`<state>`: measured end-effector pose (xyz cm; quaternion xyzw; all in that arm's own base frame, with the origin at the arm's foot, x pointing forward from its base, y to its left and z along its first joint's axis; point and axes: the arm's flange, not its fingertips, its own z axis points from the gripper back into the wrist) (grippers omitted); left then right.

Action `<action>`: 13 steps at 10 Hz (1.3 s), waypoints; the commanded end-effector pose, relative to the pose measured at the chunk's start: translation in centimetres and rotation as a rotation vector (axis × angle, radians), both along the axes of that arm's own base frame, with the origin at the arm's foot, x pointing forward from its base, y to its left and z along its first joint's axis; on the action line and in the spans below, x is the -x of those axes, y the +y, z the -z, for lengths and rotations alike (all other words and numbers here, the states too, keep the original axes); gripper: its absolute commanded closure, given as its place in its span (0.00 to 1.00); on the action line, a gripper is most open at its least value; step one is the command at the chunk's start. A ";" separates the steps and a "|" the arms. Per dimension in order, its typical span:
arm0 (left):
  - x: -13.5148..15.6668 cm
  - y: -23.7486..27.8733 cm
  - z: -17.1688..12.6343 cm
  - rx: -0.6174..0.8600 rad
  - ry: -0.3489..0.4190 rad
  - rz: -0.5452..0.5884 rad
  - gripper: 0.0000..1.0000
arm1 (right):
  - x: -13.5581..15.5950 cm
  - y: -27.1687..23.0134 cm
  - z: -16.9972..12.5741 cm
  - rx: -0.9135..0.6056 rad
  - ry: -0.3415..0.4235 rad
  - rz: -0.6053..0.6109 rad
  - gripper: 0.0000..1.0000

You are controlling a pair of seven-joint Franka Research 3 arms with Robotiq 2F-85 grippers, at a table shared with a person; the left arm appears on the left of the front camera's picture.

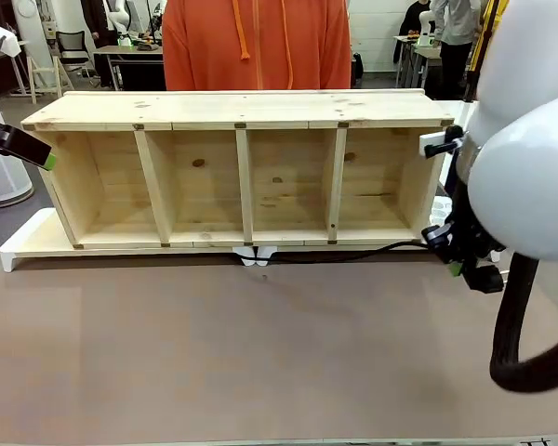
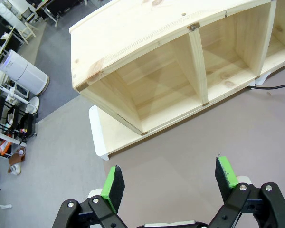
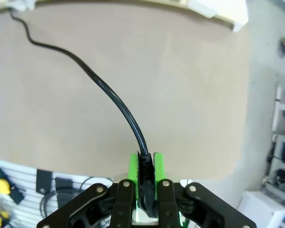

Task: Perform cable management.
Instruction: Pull the grasped Power Cable to the location of the Power Strip.

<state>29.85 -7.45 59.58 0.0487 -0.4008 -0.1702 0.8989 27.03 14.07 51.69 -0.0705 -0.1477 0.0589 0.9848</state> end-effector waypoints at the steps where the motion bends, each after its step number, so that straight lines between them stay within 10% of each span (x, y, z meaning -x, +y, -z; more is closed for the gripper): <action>1: -0.1 0.0 0.0 -0.013 -0.011 0.005 0.00 | -2.7 -1.5 0.6 -0.038 -0.013 0.012 0.84; 13: -0.1 0.0 0.0 -0.013 -0.011 0.005 0.00 | -14.6 -7.9 -0.9 0.071 -0.129 0.267 0.84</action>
